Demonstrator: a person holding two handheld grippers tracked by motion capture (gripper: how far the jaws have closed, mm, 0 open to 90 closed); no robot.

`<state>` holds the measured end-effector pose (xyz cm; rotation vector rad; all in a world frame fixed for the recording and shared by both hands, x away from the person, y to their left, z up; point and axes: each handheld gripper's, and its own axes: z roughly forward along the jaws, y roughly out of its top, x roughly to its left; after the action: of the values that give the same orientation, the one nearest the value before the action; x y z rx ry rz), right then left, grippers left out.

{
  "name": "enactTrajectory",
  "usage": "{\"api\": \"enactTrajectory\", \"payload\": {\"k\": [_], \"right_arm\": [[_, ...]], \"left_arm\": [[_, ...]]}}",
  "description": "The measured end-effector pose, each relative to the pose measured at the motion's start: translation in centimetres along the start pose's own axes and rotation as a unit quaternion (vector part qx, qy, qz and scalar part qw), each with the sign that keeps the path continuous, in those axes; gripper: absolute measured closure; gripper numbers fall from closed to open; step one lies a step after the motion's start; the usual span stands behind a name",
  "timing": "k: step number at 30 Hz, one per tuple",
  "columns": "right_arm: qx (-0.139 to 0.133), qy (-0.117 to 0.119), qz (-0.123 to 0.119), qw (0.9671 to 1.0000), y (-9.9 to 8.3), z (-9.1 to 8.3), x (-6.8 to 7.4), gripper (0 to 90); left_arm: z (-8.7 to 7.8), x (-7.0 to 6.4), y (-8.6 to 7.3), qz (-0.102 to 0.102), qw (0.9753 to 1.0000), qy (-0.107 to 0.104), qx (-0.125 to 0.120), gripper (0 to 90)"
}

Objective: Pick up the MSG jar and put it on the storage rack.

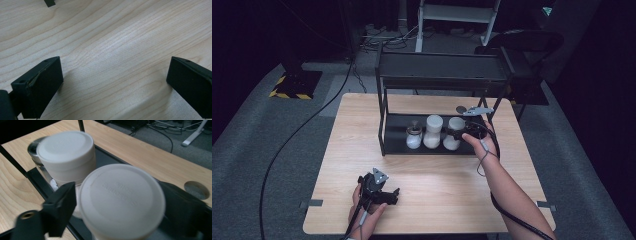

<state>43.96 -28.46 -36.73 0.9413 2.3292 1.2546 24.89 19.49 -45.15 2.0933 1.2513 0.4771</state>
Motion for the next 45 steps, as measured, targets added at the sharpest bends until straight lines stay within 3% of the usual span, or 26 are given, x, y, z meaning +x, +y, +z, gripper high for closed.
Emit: {"api": "enactTrajectory", "payload": {"k": [9, 26, 35, 45], "right_arm": [[-0.01, -0.006, -0.016, 0.9998, 0.4, -3.5, 0.7, 2.6], [-0.016, -0.007, -0.013, 0.9998, -2.3, -9.1, 2.4, 2.6], [-0.006, -0.016, -0.026, 0.9995, -4.7, -10.5, 2.9, 2.6], [0.007, -0.016, -0.035, 0.9992, -7.2, -10.4, 2.6, 2.6]], "left_arm": [[0.0, 0.0, 0.0, 0.0, 1.0, 0.0, 0.0, 0.6], [0.0, 0.0, 0.0, 0.0, 1.0, 0.0, 0.0, 0.6], [0.0, 0.0, 0.0, 0.0, 1.0, 0.0, 0.0, 0.6], [0.0, 0.0, 0.0, 0.0, 1.0, 0.0, 0.0, 0.6]]}}
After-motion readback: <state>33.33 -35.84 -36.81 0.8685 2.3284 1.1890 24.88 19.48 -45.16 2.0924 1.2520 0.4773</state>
